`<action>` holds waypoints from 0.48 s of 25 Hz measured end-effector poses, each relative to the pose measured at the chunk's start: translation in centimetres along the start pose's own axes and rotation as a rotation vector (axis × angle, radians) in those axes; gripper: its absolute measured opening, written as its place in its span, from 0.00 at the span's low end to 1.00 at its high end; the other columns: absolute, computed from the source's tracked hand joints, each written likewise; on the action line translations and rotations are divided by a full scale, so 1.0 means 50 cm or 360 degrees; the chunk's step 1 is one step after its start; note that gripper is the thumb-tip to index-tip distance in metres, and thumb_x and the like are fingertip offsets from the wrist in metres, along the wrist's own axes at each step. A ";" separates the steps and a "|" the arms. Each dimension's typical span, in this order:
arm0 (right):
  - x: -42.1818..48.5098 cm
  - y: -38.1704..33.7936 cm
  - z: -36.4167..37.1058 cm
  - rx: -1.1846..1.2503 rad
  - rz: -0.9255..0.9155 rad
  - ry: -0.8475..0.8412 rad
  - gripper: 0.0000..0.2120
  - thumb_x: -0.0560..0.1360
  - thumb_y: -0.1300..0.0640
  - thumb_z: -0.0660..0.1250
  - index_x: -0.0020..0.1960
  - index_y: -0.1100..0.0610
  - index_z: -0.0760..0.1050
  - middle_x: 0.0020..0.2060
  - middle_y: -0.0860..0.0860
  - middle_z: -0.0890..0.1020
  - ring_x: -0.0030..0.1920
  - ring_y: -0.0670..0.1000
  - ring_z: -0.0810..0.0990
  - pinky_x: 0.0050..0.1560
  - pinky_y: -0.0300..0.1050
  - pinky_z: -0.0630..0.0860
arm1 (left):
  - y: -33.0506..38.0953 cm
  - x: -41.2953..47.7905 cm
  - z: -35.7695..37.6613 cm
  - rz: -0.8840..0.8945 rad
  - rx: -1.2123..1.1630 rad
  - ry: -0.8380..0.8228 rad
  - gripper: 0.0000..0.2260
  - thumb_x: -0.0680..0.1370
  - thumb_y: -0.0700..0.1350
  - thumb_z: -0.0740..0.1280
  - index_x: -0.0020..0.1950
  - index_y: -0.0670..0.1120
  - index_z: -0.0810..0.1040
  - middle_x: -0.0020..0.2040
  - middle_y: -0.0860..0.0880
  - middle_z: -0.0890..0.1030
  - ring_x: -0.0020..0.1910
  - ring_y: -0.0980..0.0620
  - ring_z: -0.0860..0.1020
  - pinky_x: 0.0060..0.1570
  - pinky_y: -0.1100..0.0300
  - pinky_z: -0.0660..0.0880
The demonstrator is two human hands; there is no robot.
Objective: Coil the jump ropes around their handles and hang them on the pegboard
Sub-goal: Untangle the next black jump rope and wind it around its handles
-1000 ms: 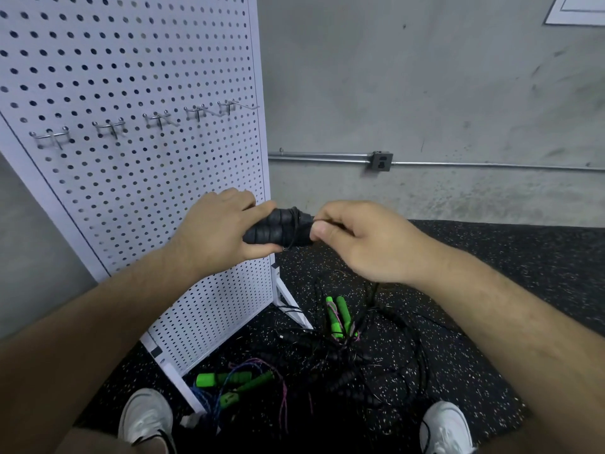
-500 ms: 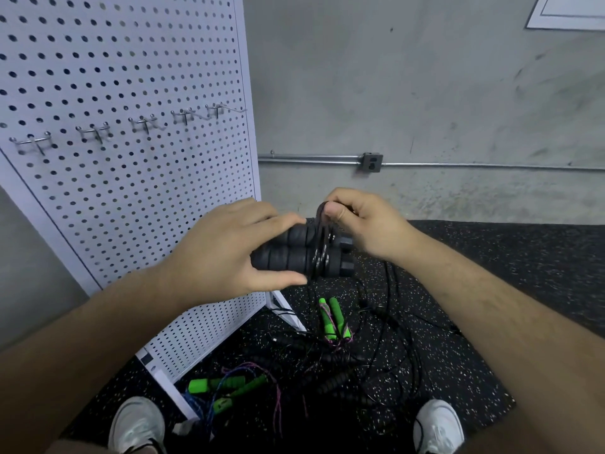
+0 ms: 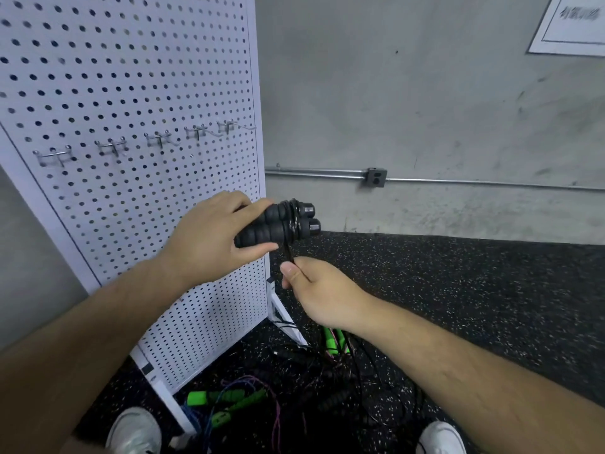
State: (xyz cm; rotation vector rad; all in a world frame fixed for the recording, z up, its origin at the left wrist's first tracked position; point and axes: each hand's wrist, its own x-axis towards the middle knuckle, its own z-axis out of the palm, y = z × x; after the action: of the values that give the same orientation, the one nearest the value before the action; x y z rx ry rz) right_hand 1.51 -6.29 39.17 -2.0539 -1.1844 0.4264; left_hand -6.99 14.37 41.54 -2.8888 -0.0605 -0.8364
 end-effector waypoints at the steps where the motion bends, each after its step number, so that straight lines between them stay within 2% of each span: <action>1: -0.005 -0.007 -0.002 -0.0043 -0.0006 -0.0013 0.16 0.85 0.46 0.53 0.45 0.50 0.74 0.31 0.47 0.74 0.31 0.45 0.71 0.32 0.41 0.66 | -0.013 0.000 0.004 -0.0050 -0.0010 -0.0018 0.34 0.75 0.71 0.58 0.74 0.53 0.71 0.52 0.51 0.77 0.51 0.49 0.75 0.49 0.52 0.76; 4: -0.024 -0.031 -0.011 -0.0138 -0.0030 -0.0096 0.16 0.85 0.46 0.53 0.47 0.51 0.75 0.33 0.48 0.75 0.31 0.46 0.72 0.29 0.37 0.67 | -0.042 -0.005 0.015 -0.0182 -0.0029 -0.0124 0.36 0.73 0.73 0.55 0.75 0.55 0.70 0.54 0.51 0.77 0.52 0.50 0.74 0.53 0.49 0.75; 7: -0.041 -0.062 -0.021 -0.0169 -0.0074 -0.0144 0.18 0.84 0.45 0.56 0.46 0.55 0.75 0.35 0.51 0.78 0.32 0.49 0.75 0.35 0.48 0.74 | -0.046 -0.011 0.031 -0.0175 0.0034 -0.0219 0.35 0.74 0.73 0.57 0.75 0.55 0.70 0.52 0.51 0.77 0.51 0.50 0.74 0.52 0.50 0.74; 8: -0.044 -0.071 -0.030 -0.0194 -0.0115 -0.0093 0.18 0.84 0.45 0.56 0.46 0.56 0.75 0.35 0.51 0.79 0.33 0.49 0.76 0.35 0.50 0.75 | -0.045 -0.011 0.035 -0.0163 0.0032 -0.0245 0.34 0.74 0.72 0.59 0.75 0.54 0.71 0.51 0.51 0.76 0.50 0.50 0.74 0.51 0.50 0.74; 10: -0.047 -0.081 -0.061 -0.0295 -0.0208 0.0083 0.16 0.84 0.47 0.58 0.47 0.55 0.77 0.33 0.49 0.79 0.30 0.47 0.75 0.31 0.45 0.72 | -0.041 -0.013 0.040 -0.0127 -0.0007 -0.0265 0.33 0.74 0.70 0.62 0.74 0.55 0.71 0.50 0.52 0.76 0.49 0.50 0.74 0.49 0.51 0.73; 12: -0.044 -0.080 -0.094 -0.0536 -0.0288 0.0254 0.14 0.84 0.47 0.58 0.48 0.53 0.77 0.32 0.47 0.77 0.31 0.47 0.75 0.30 0.45 0.69 | -0.031 -0.014 0.042 -0.0046 -0.0050 -0.0245 0.32 0.73 0.71 0.61 0.73 0.56 0.72 0.49 0.53 0.77 0.48 0.50 0.74 0.49 0.51 0.73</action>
State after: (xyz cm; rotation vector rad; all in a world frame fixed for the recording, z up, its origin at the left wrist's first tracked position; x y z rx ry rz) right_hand 0.70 -8.84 45.16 -2.1863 -1.4025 -0.0274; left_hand -6.59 16.22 39.58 -2.9835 -0.1062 -0.6231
